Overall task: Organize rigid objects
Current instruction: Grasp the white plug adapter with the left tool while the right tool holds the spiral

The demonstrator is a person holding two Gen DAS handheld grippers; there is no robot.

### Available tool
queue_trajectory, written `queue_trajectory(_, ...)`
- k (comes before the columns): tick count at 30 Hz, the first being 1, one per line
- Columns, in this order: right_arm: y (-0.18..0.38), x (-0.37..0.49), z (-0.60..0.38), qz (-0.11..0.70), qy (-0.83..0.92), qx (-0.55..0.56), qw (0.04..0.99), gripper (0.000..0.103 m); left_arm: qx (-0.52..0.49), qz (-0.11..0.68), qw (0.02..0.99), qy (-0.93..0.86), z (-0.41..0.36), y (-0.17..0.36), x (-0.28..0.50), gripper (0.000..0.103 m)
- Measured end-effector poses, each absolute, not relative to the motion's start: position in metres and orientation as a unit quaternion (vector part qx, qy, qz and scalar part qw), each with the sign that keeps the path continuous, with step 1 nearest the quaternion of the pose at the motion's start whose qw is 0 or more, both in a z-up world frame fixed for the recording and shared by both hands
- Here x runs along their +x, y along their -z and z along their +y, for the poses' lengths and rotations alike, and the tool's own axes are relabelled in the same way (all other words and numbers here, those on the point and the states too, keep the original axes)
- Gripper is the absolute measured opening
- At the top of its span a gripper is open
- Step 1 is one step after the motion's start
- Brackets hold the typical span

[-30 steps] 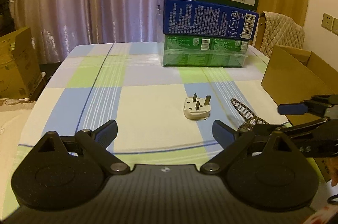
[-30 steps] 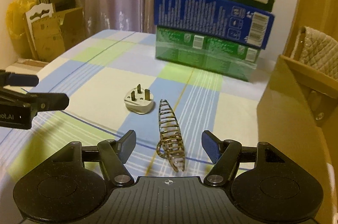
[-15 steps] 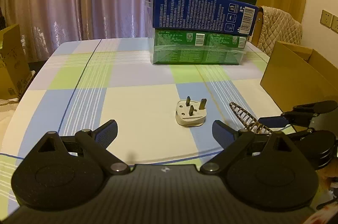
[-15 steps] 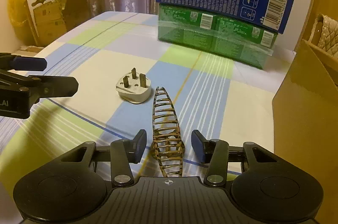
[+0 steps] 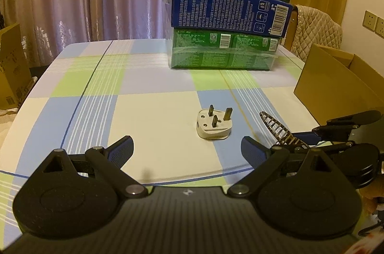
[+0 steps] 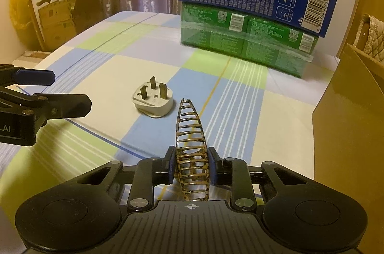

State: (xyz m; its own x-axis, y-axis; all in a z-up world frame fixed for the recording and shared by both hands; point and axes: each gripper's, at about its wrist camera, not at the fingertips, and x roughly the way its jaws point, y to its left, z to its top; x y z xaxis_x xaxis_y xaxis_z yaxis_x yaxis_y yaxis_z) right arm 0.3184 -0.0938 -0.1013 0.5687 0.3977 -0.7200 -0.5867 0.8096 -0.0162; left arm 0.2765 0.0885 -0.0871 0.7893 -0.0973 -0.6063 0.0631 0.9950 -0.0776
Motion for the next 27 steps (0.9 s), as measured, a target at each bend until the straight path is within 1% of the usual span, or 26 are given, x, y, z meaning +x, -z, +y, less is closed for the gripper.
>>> queue_trajectory(8, 0.086, 0.324, -0.111, 0.358, -0.244, -0.062, 0.899, 0.023, -0.023, 0.317, 0.947, 0.048, 0.086, 0.092, 0.283, 0.094)
queue_trajectory(14, 0.073, 0.331, -0.119, 0.344, -0.217, -0.044, 0.912, 0.023, -0.005, 0.317, 0.946, 0.072, 0.070, 0.102, 0.303, 0.093)
queue_trajectory(20, 0.072, 0.336, -0.127, 0.340, -0.194, -0.032, 0.920, 0.023, 0.010, 0.316, 0.946, 0.075, 0.049, 0.116, 0.321, 0.088)
queue_trajectory(22, 0.072, 0.339, -0.130, 0.343, -0.189, -0.027, 0.920, 0.023, 0.009, 0.320, 0.945, 0.068, 0.047, 0.122, 0.328, 0.081)
queue_trajectory(27, 0.070, 0.345, -0.131, 0.341, -0.186, -0.023, 0.921, 0.023, -0.002, 0.323, 0.945, 0.050, 0.045, 0.128, 0.345, 0.078)
